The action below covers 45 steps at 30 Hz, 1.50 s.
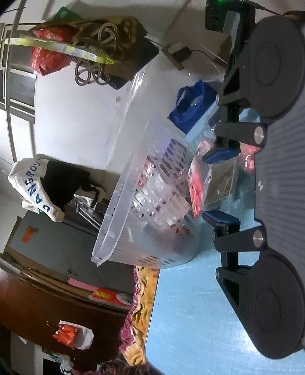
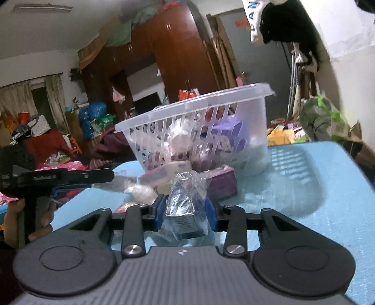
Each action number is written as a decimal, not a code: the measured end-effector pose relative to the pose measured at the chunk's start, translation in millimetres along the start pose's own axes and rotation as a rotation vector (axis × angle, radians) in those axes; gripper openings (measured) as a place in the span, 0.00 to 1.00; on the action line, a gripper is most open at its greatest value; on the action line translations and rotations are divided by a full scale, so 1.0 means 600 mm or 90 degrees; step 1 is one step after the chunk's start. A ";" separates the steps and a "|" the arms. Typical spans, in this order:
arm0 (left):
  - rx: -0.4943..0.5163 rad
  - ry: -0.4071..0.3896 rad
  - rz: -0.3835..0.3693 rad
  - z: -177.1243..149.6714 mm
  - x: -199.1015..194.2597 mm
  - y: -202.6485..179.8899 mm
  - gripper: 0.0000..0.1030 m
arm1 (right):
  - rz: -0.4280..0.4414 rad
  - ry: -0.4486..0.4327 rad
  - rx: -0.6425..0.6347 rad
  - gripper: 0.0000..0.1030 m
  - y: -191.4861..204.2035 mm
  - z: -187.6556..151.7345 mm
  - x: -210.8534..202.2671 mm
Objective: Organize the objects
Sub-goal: 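Grasp a toothpaste-like pack with the left tool while the right grasps a clear bag, then lift both items over the white basket and release them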
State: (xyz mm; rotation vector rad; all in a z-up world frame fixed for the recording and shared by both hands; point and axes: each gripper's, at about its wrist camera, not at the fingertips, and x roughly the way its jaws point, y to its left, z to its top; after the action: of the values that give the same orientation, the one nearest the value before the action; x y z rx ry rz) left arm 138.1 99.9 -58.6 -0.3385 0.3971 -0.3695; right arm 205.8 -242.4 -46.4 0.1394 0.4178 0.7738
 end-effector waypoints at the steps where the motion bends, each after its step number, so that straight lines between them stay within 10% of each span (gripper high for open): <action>1: -0.004 0.006 -0.004 0.000 0.003 0.001 0.47 | -0.001 -0.001 0.001 0.39 -0.001 0.000 0.000; 14: 0.121 0.152 0.164 -0.008 0.051 -0.047 0.47 | 0.008 0.059 -0.005 0.39 -0.002 0.001 0.022; 28: 0.068 -0.051 0.060 -0.037 -0.056 -0.043 0.41 | 0.032 -0.062 0.001 0.38 -0.001 -0.008 -0.035; 36: 0.044 -0.121 -0.002 0.039 -0.074 -0.060 0.41 | 0.013 -0.154 -0.006 0.38 -0.002 0.089 -0.111; 45: 0.071 -0.080 0.050 0.208 0.053 -0.078 0.42 | -0.037 -0.072 -0.142 0.38 0.036 0.261 0.074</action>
State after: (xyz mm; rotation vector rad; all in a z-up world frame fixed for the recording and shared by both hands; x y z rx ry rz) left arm 206.3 76.6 58.1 -0.2356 0.2639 -0.2909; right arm 284.8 -191.2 88.1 -0.0368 0.2254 0.7463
